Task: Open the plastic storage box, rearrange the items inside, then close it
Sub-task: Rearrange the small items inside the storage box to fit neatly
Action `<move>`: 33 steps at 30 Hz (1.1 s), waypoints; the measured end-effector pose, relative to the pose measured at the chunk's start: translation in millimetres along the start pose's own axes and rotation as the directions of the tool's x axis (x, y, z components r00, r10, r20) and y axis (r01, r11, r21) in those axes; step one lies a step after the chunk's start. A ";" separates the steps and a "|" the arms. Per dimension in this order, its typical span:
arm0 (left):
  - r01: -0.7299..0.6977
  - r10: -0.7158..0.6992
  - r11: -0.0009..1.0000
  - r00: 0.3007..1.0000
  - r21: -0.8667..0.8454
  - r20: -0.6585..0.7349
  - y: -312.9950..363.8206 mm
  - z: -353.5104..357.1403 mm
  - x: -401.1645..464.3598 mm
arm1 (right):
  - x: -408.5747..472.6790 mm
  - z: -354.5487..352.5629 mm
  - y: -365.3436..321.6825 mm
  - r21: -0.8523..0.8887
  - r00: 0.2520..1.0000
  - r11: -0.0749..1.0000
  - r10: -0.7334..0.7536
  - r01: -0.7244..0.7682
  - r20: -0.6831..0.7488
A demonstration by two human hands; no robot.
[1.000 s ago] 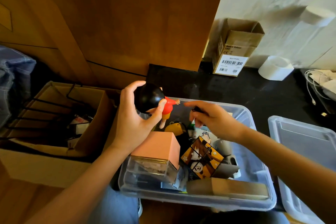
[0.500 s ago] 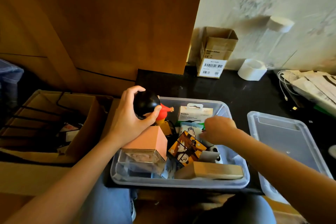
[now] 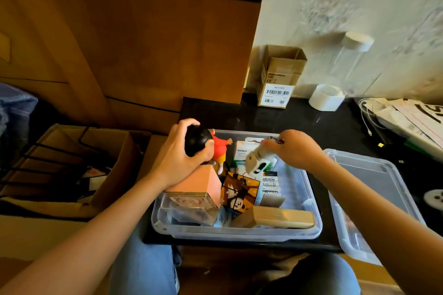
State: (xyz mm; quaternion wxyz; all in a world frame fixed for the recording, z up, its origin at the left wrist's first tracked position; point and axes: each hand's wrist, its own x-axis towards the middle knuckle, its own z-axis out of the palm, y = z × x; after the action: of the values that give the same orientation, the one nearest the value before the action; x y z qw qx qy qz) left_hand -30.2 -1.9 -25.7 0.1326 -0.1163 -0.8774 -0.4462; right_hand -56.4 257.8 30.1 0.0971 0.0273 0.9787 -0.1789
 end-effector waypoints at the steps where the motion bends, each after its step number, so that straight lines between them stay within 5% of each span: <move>1: 0.000 0.000 1.000 1.000 0.001 0.000 0.4 0.3 0.1 | 0.0 3.9 -2.4 0.093 1.000 0.995 0.024 -0.025 0.016; 3: 0.001 -0.001 1.000 1.000 0.004 -0.006 1.6 0.6 0.0 | -1.2 18.3 -8.7 0.280 0.996 0.957 0.060 -0.077 0.070; 6: 0.003 -0.003 1.000 1.000 -0.003 -0.024 2.7 0.4 -0.6 | -6.2 43.2 -18.7 0.519 0.937 0.828 0.022 -0.212 0.347; 8: -0.001 0.001 1.000 0.999 -0.001 -0.038 3.5 -1.0 -0.8 | -4.6 51.4 -18.5 0.456 0.880 0.860 -0.015 -0.231 0.474; 15: -0.011 0.013 0.999 0.999 0.035 -0.052 3.9 -1.9 -0.8 | 3.6 60.9 5.3 0.030 0.854 0.994 0.078 -0.108 0.514; 20: -0.018 0.020 0.999 0.999 0.042 -0.039 2.8 -1.9 -0.9 | 3.3 66.1 3.1 0.130 0.837 0.989 -0.012 -0.071 0.547; 24: 0.014 -0.013 0.998 1.000 0.056 -0.027 2.7 -0.9 -0.3 | 2.7 54.9 3.1 0.275 0.750 0.946 -0.056 -0.172 0.659; 28: 0.016 -0.015 0.998 1.000 0.056 -0.018 2.1 0.0 -0.1 | 3.2 47.9 12.9 -0.100 0.828 0.986 -0.059 0.137 0.558; 33: 0.032 -0.032 0.999 0.999 0.043 -0.005 0.1 -0.4 1.4 | -7.2 51.9 23.4 -0.377 0.826 0.824 -0.180 0.423 0.534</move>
State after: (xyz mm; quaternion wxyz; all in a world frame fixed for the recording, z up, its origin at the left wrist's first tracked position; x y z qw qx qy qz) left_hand -31.4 -2.1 -25.0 0.1298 -0.0986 -0.8882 -0.4296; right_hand -37.9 261.0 -24.2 0.3074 -0.2026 0.9281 0.0550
